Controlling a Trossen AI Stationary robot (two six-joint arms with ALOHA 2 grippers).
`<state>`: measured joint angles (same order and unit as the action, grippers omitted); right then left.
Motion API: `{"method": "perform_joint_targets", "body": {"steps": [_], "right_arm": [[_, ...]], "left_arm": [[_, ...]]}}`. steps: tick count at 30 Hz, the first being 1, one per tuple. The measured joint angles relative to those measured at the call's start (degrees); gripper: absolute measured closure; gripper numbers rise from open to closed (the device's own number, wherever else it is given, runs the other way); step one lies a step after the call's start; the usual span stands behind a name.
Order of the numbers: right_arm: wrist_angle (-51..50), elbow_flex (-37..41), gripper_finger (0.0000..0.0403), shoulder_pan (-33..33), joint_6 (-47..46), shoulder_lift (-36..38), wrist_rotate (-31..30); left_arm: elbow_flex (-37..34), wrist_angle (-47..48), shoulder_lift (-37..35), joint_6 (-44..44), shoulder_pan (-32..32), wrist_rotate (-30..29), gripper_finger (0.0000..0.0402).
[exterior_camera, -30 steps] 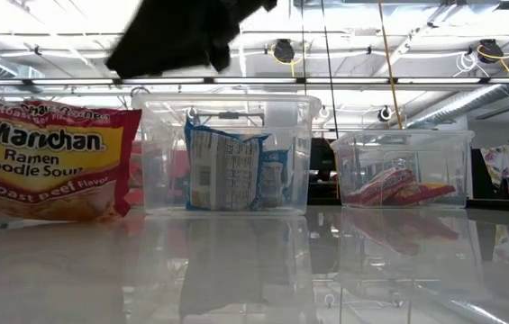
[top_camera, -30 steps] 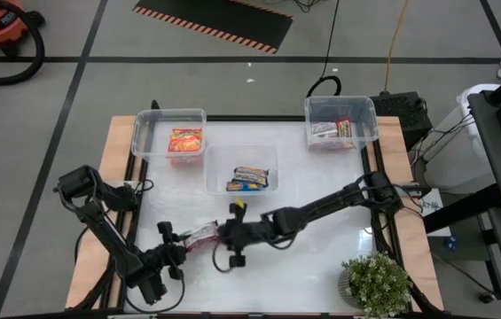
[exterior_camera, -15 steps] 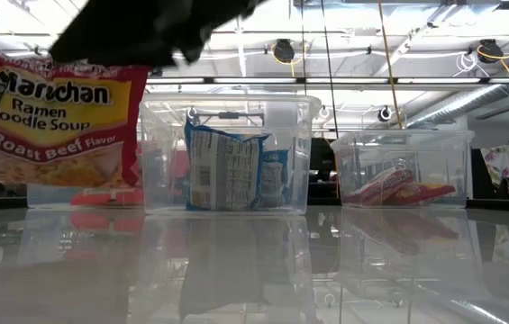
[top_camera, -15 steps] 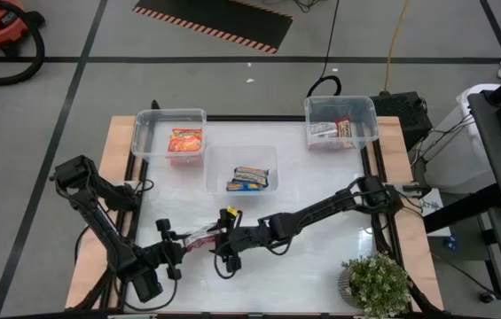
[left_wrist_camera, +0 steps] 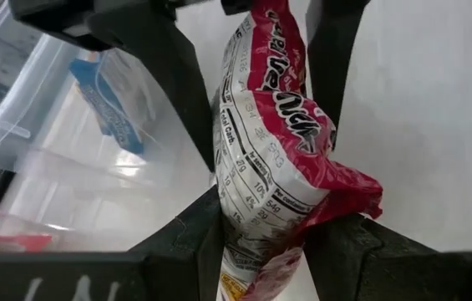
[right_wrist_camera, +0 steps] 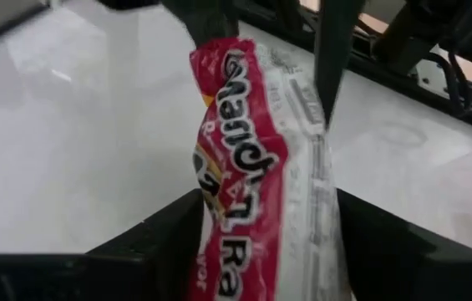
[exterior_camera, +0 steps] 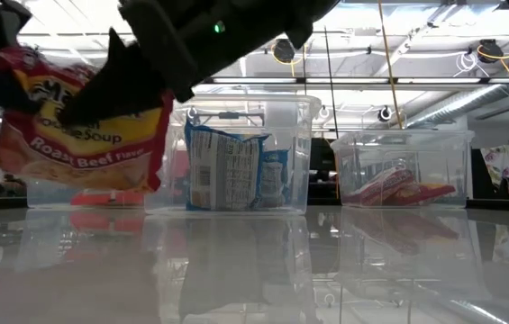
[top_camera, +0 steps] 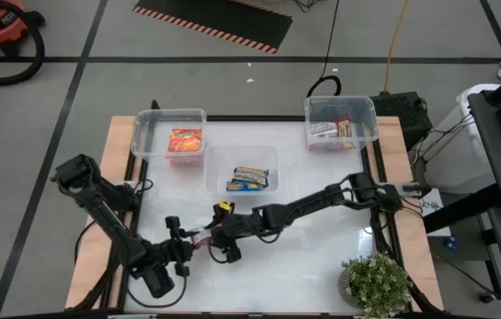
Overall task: Sort Maruchan noodles
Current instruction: Put the red noodle pack into the top right transparent bin
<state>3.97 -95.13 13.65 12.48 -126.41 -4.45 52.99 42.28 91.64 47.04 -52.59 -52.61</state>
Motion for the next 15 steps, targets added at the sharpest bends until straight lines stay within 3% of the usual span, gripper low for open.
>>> {"method": "perform_joint_targets", "body": {"steps": [11,15], "right_arm": [[-7.0,0.0,0.0256,-1.6,4.7,2.3,-2.7],[-9.9,0.0,0.0274,-1.9,3.6,4.2,-2.5]], "left_arm": [[0.0,-0.6,0.0,-1.9,3.5,0.2,0.0258],[0.0,-0.5,0.0,-2.4,3.5,-0.1,0.0239]]}}
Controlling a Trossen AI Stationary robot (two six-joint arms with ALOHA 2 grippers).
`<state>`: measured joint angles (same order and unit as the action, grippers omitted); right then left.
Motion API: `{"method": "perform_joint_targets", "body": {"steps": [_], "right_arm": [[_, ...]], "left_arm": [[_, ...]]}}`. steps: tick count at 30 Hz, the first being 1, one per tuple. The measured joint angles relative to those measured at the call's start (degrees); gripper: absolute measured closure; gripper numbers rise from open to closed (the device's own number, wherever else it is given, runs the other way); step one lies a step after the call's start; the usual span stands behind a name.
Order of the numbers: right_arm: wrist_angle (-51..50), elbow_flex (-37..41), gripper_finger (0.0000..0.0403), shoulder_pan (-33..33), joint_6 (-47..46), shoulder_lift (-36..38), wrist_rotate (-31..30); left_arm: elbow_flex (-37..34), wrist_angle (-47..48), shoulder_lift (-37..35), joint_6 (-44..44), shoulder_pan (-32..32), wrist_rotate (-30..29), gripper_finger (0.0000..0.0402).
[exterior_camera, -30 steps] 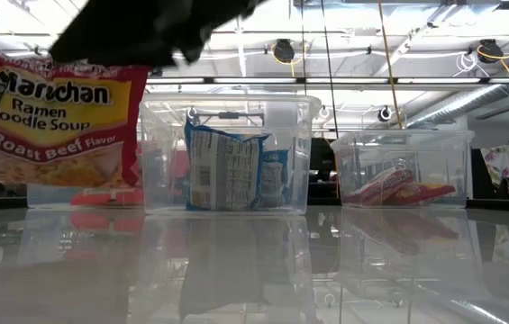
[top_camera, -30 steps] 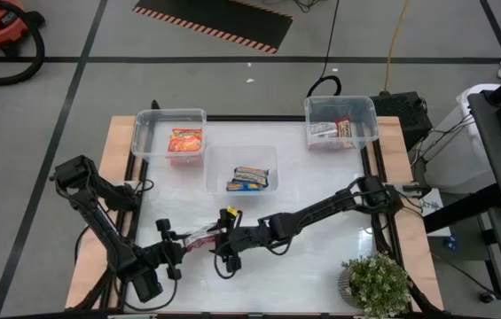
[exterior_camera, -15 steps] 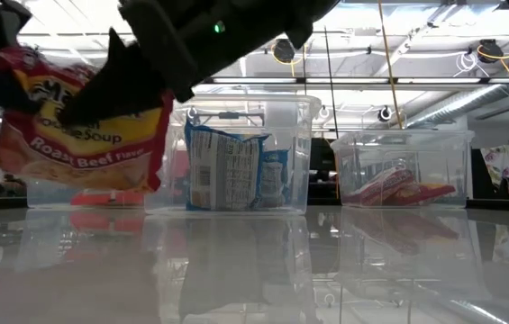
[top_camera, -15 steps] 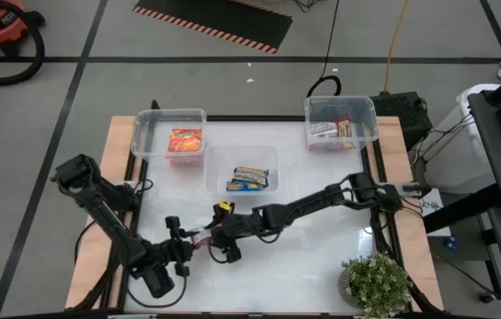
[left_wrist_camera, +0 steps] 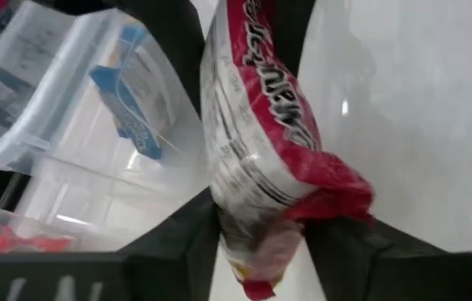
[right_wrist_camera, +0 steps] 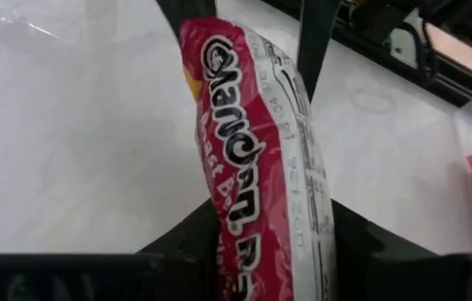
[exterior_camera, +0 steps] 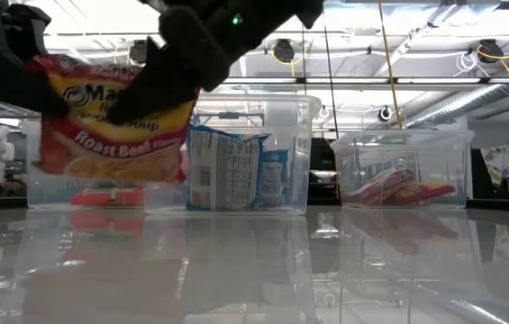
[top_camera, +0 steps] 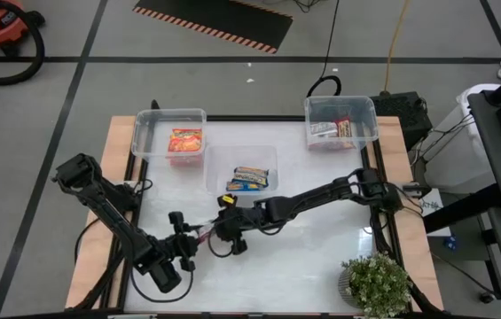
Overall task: Sort Maruchan noodles
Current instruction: Put the red noodle pack into the top right transparent bin
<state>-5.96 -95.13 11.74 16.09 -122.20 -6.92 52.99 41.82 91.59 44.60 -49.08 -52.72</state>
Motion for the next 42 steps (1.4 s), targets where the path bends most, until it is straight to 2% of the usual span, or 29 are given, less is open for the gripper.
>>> {"method": "perform_joint_targets", "body": {"steps": [5,10,17,25,31,36,42], "right_arm": [[-6.2,0.0,0.0281,-0.5,0.2,2.9,-1.0],[-14.7,0.0,0.0282,-1.5,-2.4,6.5,-0.9],[-27.2,0.0,0.0282,-2.4,-5.4,16.2,-1.2],[-36.5,0.0,0.0282,-5.1,-1.6,32.2,-9.7],[-40.4,0.0,0.0282,-12.8,2.2,43.3,-11.1],[-41.1,0.0,0.0282,-23.0,6.0,48.9,-14.1],[-45.4,0.0,0.0282,-36.3,8.7,50.5,-7.6]], "left_arm": [[0.0,0.0,-2.5,-1.8,1.1,-4.0,0.0173],[0.0,-2.2,-8.8,-8.4,3.0,-4.3,0.0125],[0.0,-2.7,-18.9,-14.1,3.6,-4.4,0.0119],[0.0,-2.6,-25.1,-16.1,4.2,-4.4,0.0119],[0.0,-2.5,-24.6,-16.0,4.1,-4.3,0.0119],[0.0,-2.5,-24.5,-15.5,4.1,-4.1,0.0119],[0.0,-2.5,-24.5,-15.8,4.2,-4.1,0.0119]]}}
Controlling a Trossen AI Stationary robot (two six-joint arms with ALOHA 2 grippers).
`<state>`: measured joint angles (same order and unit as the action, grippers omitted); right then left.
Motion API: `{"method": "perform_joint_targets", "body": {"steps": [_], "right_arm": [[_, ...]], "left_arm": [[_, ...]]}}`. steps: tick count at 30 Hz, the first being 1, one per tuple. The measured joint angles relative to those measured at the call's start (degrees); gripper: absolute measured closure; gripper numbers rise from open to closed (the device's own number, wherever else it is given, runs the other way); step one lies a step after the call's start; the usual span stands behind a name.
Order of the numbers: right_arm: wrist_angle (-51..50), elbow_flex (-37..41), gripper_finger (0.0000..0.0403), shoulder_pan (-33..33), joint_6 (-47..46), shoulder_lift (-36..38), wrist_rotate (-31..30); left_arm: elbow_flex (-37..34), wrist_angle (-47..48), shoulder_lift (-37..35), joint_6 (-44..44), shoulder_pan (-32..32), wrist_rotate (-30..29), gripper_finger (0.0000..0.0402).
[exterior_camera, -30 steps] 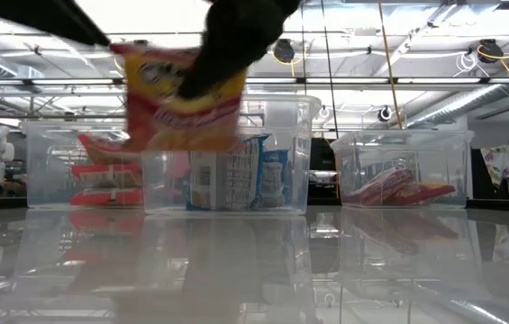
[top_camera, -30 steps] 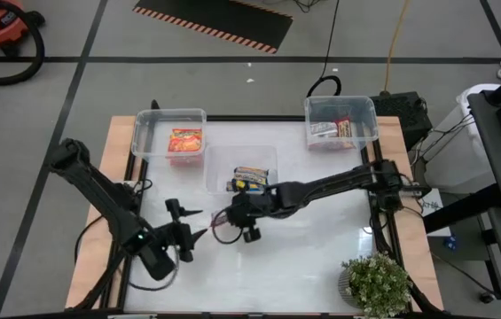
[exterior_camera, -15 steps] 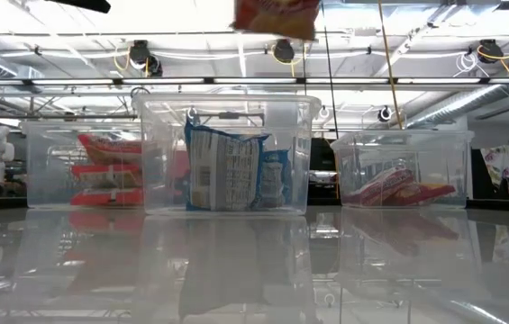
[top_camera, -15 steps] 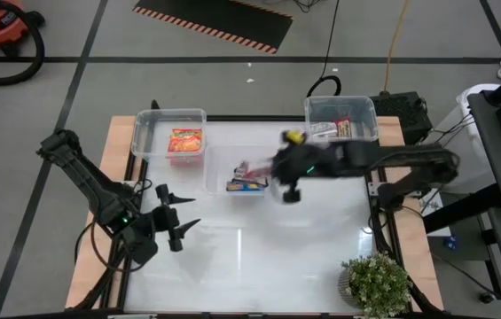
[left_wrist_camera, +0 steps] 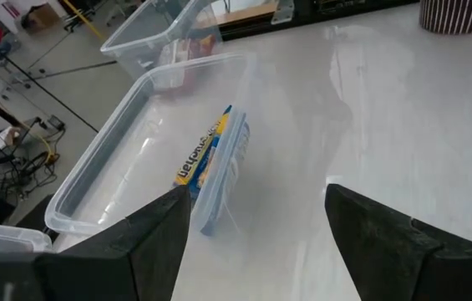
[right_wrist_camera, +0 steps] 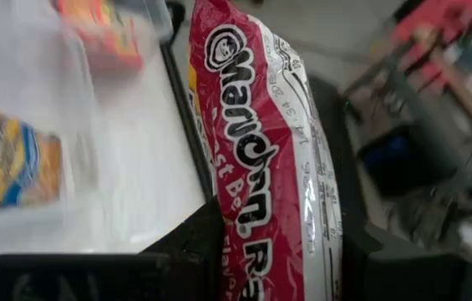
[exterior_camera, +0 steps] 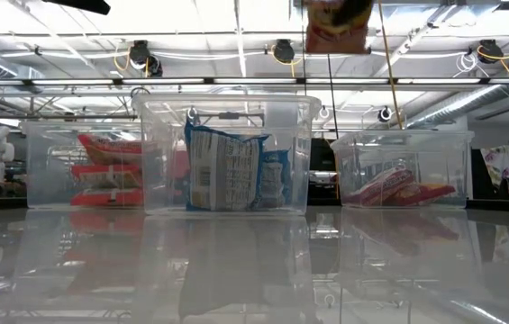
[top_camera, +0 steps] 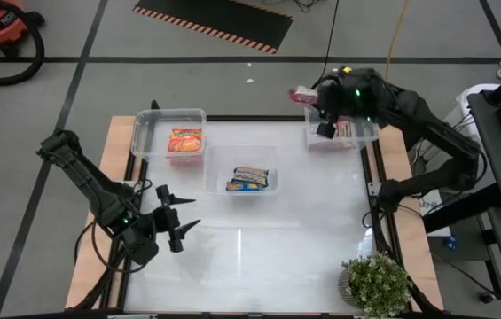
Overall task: Sort Maruchan noodles
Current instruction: Put the red noodle pack into the top right transparent bin
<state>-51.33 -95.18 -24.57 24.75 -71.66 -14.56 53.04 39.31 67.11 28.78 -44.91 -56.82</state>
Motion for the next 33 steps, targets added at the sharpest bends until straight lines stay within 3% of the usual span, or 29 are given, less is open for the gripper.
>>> {"method": "perform_joint_targets", "body": {"steps": [6,15,24,33], "right_arm": [[-7.7,0.0,0.0282,-10.4,0.8,-2.3,7.1],[-15.8,0.0,0.0282,-20.5,4.4,-6.7,13.7],[-18.1,0.0,0.0282,-27.5,7.0,-10.9,19.5],[-20.9,0.1,0.0281,-30.2,7.0,-17.6,22.8]], "left_arm": [[0.0,0.1,0.0,-0.7,1.0,0.3,0.0119],[0.0,0.2,0.0,-2.1,3.7,1.5,0.0119],[0.0,0.1,0.0,-2.1,5.5,4.4,0.0119],[0.0,0.1,0.0,-1.0,5.5,5.3,0.0119]]}}
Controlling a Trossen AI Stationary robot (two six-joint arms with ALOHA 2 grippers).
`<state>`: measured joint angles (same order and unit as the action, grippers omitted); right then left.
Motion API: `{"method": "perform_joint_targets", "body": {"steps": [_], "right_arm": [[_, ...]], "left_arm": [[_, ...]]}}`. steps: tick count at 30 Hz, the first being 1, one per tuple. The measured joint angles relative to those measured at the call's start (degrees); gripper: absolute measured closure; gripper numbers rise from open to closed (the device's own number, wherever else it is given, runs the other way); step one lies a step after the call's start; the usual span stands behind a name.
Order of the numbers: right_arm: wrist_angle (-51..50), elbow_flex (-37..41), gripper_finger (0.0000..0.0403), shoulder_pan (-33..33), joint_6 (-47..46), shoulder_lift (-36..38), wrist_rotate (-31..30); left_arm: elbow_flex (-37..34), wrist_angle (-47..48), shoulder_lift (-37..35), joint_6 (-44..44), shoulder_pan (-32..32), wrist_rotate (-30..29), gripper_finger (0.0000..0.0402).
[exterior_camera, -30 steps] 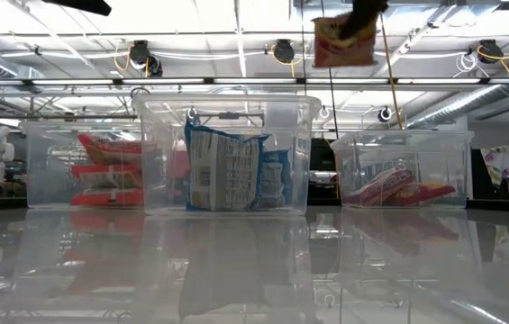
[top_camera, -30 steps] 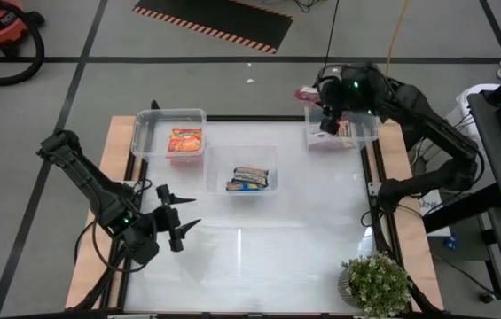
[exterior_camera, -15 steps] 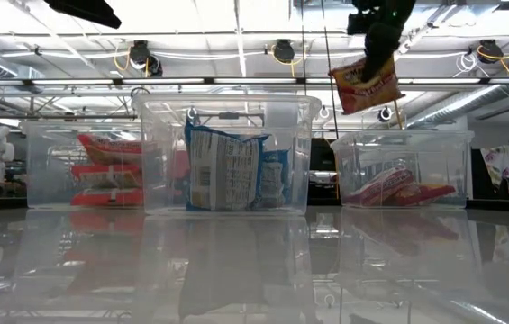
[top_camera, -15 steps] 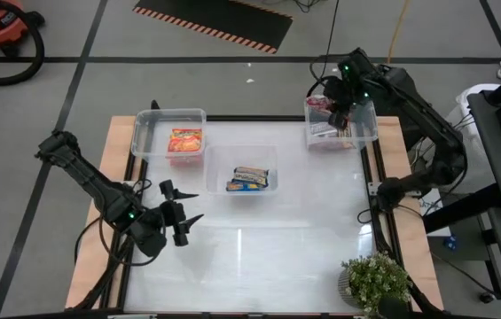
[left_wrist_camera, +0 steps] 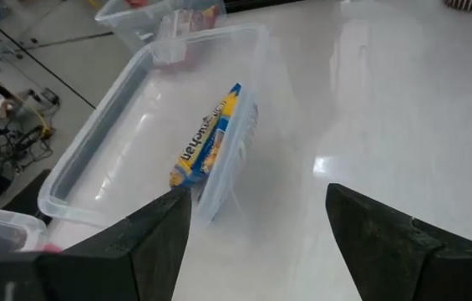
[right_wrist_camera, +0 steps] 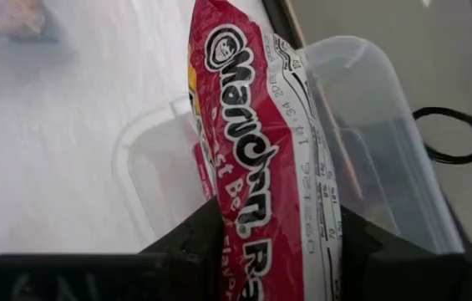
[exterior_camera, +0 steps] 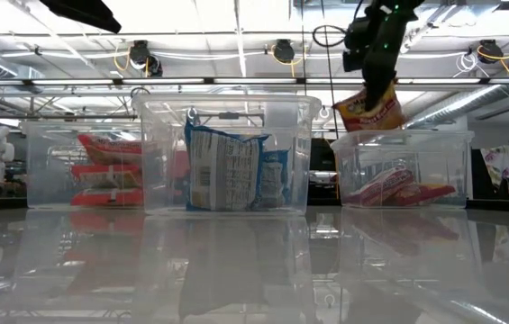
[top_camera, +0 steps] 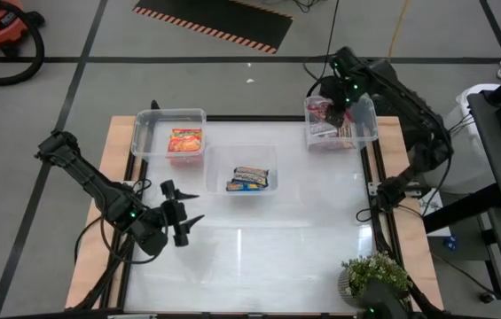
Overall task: Sort Maruchan noodles
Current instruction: Put the red noodle pack into the top right transparent bin, then return to Home Position
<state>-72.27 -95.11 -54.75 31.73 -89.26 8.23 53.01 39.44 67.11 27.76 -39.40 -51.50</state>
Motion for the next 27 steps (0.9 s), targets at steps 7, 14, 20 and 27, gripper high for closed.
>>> {"method": "perform_joint_targets", "body": {"steps": [7,14,20,27], "right_arm": [[-1.3,0.0,0.0259,-0.4,-1.8,-4.4,0.8],[1.4,0.0,0.0216,-0.4,-4.0,-6.2,-6.2],[4.2,0.0,0.0209,0.8,-7.6,-4.1,-15.6],[9.7,0.0,0.0221,6.7,-15.6,4.5,-8.3]], "left_arm": [[0.0,0.0,0.0,2.0,-0.1,0.7,0.0119],[0.0,0.0,0.0,3.9,-1.0,3.5,0.0119],[0.0,0.0,0.0,5.4,-2.5,6.9,0.0119],[0.0,-0.2,0.0,3.2,-2.7,6.4,0.0119]]}}
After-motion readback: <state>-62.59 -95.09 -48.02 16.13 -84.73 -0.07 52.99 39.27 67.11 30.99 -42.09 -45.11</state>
